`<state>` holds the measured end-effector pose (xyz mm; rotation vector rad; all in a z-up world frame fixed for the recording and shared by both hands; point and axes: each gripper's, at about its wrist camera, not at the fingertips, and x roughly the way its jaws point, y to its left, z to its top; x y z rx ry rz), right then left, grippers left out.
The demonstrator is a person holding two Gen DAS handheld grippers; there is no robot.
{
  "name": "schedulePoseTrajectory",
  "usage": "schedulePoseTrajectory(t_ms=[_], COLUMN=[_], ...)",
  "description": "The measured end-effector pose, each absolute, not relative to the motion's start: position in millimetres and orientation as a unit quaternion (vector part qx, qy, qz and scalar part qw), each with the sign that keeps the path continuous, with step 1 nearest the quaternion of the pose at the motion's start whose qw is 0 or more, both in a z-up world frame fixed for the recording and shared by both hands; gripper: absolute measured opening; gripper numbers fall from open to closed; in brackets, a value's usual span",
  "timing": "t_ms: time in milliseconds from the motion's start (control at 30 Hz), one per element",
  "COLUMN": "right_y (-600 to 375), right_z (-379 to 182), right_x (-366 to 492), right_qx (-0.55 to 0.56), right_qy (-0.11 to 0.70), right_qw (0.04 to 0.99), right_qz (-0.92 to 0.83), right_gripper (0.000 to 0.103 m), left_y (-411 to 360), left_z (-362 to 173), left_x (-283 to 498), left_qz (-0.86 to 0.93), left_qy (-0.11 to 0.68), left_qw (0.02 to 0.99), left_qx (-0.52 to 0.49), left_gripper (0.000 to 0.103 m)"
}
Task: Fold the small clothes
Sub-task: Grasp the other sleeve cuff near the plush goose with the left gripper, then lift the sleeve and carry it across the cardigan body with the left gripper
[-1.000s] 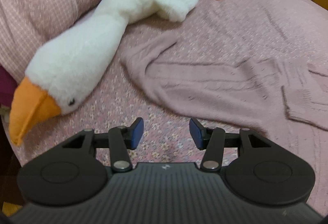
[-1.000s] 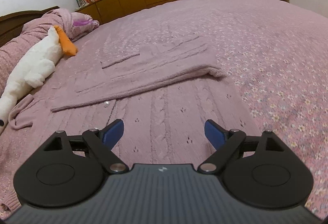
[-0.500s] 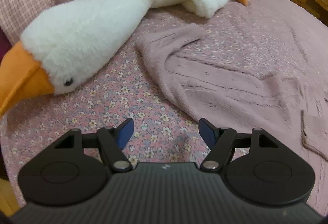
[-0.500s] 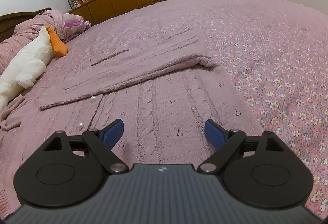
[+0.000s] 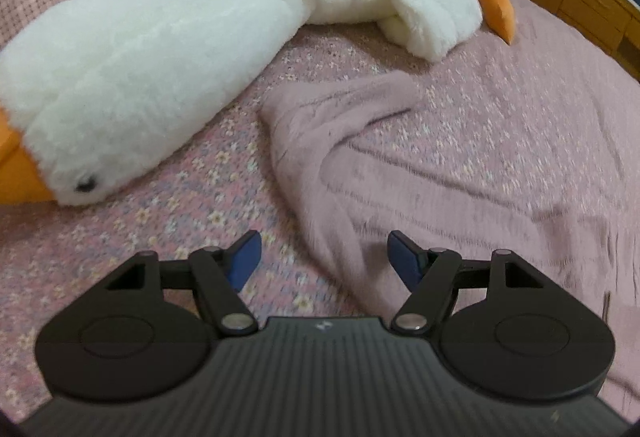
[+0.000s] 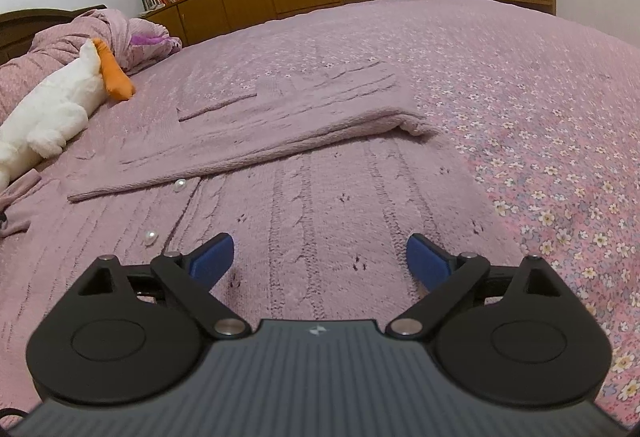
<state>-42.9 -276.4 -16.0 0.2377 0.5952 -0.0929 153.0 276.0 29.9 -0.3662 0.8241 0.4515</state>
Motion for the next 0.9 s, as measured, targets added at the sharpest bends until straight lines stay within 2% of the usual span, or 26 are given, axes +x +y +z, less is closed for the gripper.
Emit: schedulePoseTrajectory(t_ms=[200, 567, 633, 667, 700, 767, 900], right_y=[-265, -260, -259, -259, -259, -259, -260], right_z=[-23, -28, -28, -28, -28, -28, -28], right_x=[-40, -37, -37, -37, -37, -37, -36], right_qx=[0.076, 0.059, 0.058, 0.058, 0.058, 0.059, 0.062], right_qy=[0.292, 0.288, 0.288, 0.288, 0.287, 0.287, 0.285], right_qw=[0.952, 0.955, 0.955, 0.955, 0.955, 0.955, 0.955], right_qz=[-0.045, -0.049, -0.049, -0.049, -0.049, -0.049, -0.049], right_gripper=[0.103, 0.103, 0.103, 0.103, 0.103, 0.103, 0.103], left_y=[286, 299, 302, 303, 304, 307, 312], left_z=[24, 17, 18, 20, 22, 28, 45], left_x=[175, 211, 211, 210, 209, 204, 183], left_qz=[0.236, 0.234, 0.233, 0.231, 0.229, 0.222, 0.196], left_qy=[0.387, 0.388, 0.384, 0.381, 0.379, 0.376, 0.341], left_qw=[0.877, 0.884, 0.886, 0.888, 0.889, 0.89, 0.901], left_qx=[-0.162, -0.112, -0.113, -0.116, -0.119, -0.134, -0.185], left_gripper=[0.071, 0.072, 0.055, 0.036, 0.023, 0.017, 0.016])
